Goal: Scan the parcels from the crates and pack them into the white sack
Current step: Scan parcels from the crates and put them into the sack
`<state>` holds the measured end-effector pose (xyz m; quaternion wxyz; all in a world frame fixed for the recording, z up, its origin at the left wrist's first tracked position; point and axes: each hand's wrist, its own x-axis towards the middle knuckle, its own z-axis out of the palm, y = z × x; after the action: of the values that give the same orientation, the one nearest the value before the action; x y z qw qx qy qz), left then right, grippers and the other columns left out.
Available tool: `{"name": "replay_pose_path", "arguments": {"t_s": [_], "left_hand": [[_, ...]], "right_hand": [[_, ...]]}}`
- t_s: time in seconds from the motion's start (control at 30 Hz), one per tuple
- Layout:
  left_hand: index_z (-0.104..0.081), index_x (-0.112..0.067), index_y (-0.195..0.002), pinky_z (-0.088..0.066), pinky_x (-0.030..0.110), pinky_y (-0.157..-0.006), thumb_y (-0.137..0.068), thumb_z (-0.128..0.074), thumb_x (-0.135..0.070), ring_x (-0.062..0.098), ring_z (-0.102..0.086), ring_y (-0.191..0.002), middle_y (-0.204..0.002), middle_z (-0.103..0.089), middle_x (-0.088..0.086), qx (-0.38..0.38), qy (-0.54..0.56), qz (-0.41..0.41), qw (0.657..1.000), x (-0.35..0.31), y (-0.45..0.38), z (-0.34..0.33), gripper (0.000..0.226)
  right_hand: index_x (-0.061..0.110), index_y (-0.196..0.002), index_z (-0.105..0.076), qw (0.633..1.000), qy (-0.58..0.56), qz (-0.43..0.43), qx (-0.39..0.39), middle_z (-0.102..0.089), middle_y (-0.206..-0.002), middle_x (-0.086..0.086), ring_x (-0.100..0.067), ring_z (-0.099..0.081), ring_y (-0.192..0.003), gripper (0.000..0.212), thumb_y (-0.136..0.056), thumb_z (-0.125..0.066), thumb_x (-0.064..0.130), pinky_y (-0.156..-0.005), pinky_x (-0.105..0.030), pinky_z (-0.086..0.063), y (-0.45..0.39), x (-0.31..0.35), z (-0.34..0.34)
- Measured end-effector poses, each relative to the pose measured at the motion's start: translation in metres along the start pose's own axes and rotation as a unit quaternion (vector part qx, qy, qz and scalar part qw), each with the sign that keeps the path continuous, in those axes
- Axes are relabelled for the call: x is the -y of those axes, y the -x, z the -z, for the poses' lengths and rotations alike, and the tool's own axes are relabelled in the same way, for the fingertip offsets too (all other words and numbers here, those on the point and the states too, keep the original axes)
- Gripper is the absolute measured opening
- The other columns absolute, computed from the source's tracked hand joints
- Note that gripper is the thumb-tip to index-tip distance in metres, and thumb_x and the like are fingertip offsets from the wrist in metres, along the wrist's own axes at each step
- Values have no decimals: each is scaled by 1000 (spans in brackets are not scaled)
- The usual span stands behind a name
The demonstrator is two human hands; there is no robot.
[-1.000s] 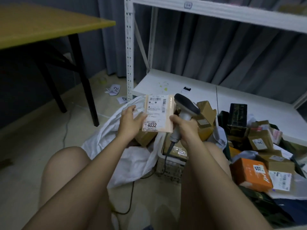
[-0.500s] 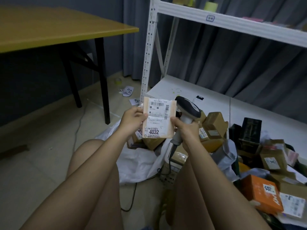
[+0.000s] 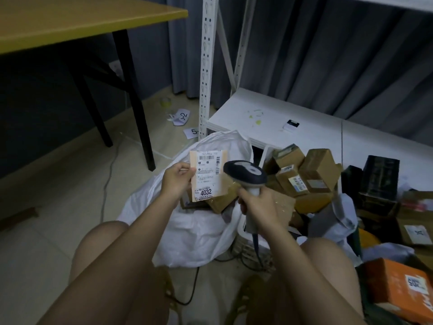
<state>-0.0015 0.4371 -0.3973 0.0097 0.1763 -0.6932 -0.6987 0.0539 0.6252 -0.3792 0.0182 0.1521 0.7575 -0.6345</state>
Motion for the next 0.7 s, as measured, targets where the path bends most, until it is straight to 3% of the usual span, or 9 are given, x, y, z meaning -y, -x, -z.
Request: {"name": "replay_pose_path", "arguments": {"t_s": [0.1, 0.27, 0.4, 0.7], "left_hand": [[-56, -13, -78, -52, 24, -59, -92, -58, -8, 16, -63, -71, -87, -66, 8, 1, -13, 1, 1000, 8, -9, -6, 16], [-57, -14, -79, -54, 41, -78, -91, -59, -9, 24, -65, -80, -94, -69, 13, 3, -22, 15, 1000, 19, -17, -13, 13], [-58, -15, -78, -54, 38, -76, -91, -60, -10, 19, -63, -72, -92, -68, 11, 2, -22, 15, 1000, 23, -18, -16, 14], [-56, -15, -77, -54, 25, -62, -92, -58, -9, 16, -63, -71, -86, -67, 6, 1, -14, 10, 1000, 25, -15, -20, 17]], "right_hand": [[6, -60, -54, 999, -26, -6, 29, -51, -46, -7, -14, -47, -40, 30, -83, -72, 13, -43, -21, -40, 5, -3, -2], [6, -57, -54, 999, -29, -6, 30, -49, -44, -7, -13, -43, -38, 34, -83, -73, 15, -43, -20, -39, 9, -3, 0], [3, -67, -55, 998, -51, -5, 34, -46, -48, -11, -12, -42, -37, 25, -85, -71, 9, -42, -22, -37, 9, -3, 3], [8, -51, -50, 999, -41, -9, 31, -47, -39, -4, -11, -42, -34, 40, -86, -70, 9, -41, -18, -38, 11, -2, 9]]}}
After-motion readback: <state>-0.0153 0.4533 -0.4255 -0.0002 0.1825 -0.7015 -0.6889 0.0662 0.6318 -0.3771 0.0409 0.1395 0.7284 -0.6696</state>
